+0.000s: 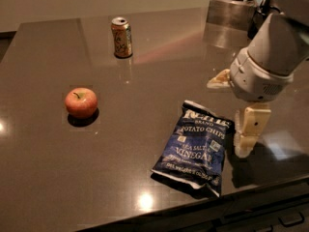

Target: Move blue chip bag near orange can

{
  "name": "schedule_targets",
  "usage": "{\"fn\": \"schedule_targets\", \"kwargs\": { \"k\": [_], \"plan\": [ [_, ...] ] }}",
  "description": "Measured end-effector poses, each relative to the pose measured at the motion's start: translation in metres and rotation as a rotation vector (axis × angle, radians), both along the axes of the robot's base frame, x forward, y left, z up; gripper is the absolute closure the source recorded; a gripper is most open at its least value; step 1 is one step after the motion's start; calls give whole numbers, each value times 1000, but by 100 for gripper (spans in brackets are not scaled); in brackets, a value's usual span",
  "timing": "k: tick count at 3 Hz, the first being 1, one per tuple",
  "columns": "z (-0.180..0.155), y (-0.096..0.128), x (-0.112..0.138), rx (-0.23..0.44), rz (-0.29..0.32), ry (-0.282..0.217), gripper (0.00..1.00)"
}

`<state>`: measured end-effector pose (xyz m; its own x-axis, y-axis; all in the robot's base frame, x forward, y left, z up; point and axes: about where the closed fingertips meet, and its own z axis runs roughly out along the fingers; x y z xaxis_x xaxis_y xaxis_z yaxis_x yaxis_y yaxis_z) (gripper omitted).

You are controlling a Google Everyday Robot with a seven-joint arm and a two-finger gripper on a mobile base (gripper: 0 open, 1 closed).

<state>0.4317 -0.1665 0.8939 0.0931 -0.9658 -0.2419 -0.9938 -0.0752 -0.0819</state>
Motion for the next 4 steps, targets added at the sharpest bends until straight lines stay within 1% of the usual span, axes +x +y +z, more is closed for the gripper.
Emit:
{"fn": "schedule_targets", "kwargs": {
  "k": [1, 2, 3, 4],
  "plan": [
    [-16, 14, -4, 26, 30, 32, 0],
    [-25, 27, -5, 50, 31, 42, 0],
    [-31, 40, -2, 48, 15, 51, 17],
    [-35, 43, 2, 24, -12, 71, 39]
  ]
}}
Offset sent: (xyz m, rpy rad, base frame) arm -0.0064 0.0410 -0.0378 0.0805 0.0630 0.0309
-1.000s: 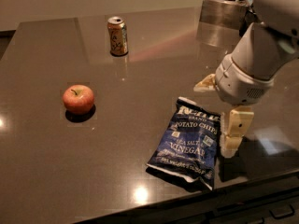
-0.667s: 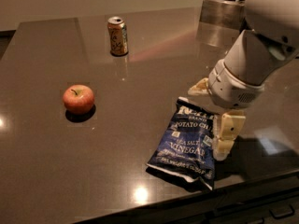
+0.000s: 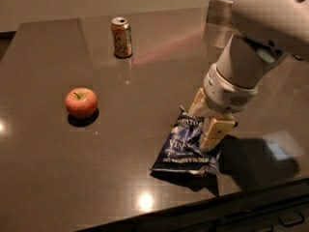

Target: Move blue chip bag near orange can

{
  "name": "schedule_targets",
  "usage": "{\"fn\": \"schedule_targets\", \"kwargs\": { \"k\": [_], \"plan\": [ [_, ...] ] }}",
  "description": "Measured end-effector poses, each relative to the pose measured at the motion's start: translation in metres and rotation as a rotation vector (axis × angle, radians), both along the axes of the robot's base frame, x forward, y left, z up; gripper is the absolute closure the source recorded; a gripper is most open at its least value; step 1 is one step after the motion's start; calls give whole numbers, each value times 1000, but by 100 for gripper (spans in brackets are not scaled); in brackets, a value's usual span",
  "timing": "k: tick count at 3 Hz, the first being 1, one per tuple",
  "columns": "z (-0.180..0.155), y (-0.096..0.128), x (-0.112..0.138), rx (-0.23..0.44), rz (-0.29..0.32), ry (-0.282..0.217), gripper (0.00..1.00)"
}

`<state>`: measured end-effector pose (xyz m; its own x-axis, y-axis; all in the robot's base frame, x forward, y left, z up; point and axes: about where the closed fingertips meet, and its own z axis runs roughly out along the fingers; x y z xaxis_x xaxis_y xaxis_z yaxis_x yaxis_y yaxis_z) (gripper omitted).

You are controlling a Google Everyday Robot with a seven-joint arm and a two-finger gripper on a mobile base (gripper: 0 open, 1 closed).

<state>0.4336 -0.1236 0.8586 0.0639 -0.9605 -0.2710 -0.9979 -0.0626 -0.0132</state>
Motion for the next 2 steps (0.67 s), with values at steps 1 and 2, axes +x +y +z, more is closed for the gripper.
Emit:
{"fn": "schedule_targets", "kwargs": {
  "k": [1, 2],
  "plan": [
    [6, 0, 12, -22, -33, 8, 64],
    [37, -3, 51, -22, -92, -27, 95]
  ]
}}
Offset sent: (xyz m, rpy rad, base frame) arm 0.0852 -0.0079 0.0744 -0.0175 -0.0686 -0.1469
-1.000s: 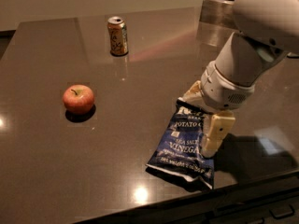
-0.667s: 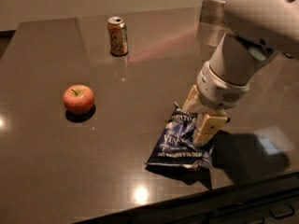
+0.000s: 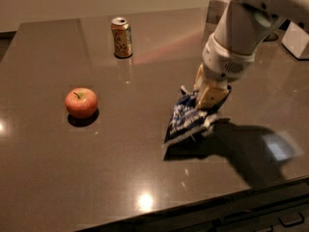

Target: Move blue chip bag near orange can

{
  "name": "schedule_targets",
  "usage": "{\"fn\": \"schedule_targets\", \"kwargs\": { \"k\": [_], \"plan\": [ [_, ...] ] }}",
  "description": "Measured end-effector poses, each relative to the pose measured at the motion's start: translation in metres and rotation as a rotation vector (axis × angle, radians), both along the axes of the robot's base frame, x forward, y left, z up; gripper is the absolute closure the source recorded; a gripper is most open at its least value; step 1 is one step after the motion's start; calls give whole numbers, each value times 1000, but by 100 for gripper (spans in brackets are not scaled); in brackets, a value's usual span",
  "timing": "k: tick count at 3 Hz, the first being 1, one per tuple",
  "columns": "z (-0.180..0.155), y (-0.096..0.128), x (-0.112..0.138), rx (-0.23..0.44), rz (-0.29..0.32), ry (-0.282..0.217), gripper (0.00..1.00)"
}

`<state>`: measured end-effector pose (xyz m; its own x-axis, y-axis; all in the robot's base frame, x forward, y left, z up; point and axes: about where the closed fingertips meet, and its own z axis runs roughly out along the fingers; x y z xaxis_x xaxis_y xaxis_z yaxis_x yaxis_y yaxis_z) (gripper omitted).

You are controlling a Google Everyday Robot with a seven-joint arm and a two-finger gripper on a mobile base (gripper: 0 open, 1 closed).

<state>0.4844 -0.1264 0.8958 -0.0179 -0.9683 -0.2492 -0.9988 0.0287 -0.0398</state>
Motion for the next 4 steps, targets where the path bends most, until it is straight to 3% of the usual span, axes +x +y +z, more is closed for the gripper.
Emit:
{"fn": "schedule_targets", "kwargs": {
  "k": [1, 2, 4],
  "plan": [
    [28, 0, 35, 24, -32, -49, 100],
    [49, 0, 93, 91, -126, -105, 100],
    [38, 10, 171, 173, -322, -142, 100]
  ]
}}
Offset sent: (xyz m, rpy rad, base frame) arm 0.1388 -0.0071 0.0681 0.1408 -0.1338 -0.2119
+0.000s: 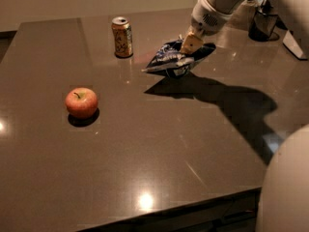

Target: Move blue chip bag near orange can

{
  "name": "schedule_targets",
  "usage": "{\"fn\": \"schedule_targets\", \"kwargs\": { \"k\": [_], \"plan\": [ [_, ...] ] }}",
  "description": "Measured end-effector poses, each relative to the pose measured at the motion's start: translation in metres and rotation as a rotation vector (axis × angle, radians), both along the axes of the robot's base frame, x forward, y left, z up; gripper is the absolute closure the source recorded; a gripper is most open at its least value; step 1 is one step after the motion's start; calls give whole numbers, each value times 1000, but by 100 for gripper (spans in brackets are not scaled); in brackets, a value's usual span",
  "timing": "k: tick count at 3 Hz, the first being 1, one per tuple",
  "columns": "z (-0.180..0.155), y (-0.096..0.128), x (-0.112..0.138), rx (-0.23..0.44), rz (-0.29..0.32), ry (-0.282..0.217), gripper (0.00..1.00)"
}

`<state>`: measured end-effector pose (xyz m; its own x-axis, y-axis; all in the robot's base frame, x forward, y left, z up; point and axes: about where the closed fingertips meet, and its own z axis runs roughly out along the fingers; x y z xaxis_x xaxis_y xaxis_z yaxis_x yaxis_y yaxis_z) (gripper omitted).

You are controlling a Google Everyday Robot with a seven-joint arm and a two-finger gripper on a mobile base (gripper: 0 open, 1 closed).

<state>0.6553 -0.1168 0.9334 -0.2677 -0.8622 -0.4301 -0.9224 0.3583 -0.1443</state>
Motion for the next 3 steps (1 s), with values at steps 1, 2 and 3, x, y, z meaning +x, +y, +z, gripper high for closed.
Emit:
{"fn": "schedule_targets", "kwargs": {
  "k": [1, 2, 3],
  "plan": [
    [-11, 12, 29, 27, -89, -7, 100],
    [-15, 34, 56, 68, -158, -22, 100],
    [-17, 49, 69, 86, -188, -28, 100]
  ]
}}
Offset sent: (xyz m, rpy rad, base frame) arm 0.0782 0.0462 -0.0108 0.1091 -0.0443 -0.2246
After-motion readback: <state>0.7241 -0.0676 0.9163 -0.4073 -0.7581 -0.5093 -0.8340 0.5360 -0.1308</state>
